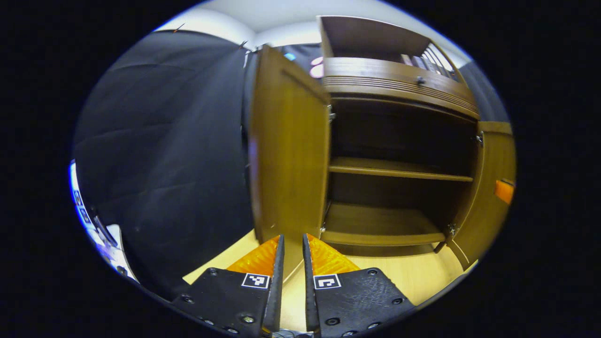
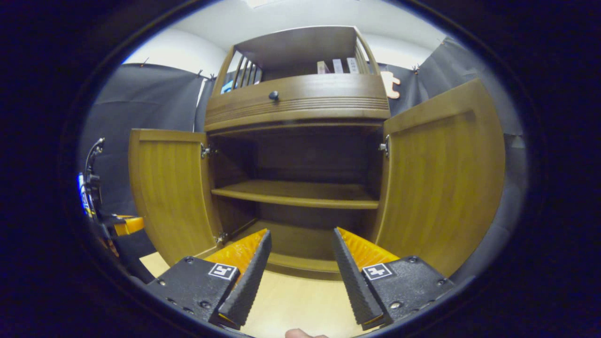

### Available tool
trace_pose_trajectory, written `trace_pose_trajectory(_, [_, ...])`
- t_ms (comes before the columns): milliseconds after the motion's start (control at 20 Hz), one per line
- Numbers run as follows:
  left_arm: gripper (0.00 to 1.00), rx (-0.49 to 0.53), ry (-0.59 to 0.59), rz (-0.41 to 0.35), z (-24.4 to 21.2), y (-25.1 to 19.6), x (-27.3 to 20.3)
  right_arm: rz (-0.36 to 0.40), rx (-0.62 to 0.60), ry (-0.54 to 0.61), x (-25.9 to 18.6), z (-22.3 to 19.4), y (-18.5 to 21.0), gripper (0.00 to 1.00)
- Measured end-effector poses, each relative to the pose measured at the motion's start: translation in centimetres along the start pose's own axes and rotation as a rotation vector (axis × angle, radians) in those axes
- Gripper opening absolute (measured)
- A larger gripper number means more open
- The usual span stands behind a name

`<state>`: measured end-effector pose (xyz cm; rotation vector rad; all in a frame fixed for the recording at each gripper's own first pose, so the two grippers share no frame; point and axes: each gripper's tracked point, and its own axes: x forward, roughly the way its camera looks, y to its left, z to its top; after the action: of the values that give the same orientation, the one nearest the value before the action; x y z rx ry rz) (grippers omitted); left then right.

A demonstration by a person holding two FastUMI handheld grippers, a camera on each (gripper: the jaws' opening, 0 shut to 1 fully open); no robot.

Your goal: Open the right door of the double-door shoe cabinet with the right hand, and open the left door with the left hand.

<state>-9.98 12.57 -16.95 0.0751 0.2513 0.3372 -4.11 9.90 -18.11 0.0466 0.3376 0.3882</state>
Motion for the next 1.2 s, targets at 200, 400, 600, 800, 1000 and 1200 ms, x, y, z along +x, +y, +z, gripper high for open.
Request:
trace_pose_trajectory(200, [0.19,0.029,-0.07,-0.169,3.8,-7.2,0.3,-0.036,-0.007,-0.075,-1.4,3.7,-1.4,0.88])
trace_pose_trajectory(400, [0.2,0.043,-0.176,-0.236,9.0,-10.7,0.3,-0.086,-0.053,-0.124,-2.7,6.1,-3.1,0.9])
trace_pose_trajectory(600, [0.39,0.023,-0.215,-0.291,11.5,-12.9,0.1,-0.142,-0.098,-0.148,-3.4,7.5,-4.5,0.89])
trace_pose_trajectory(800, [0.38,0.015,-0.254,-0.307,14.0,-14.4,0.5,-0.177,-0.133,-0.175,-3.7,9.5,-5.6,0.91])
trace_pose_trajectory(1000, [0.66,-0.008,-0.257,-0.348,15.6,-16.1,0.6,-0.202,-0.133,-0.18,-3.9,10.9,-6.2,0.9])
trace_pose_trajectory(1200, [0.84,-0.002,-0.274,-0.338,17.0,-15.8,0.9,-0.234,-0.123,-0.197,-3.7,11.7,-7.3,0.91])
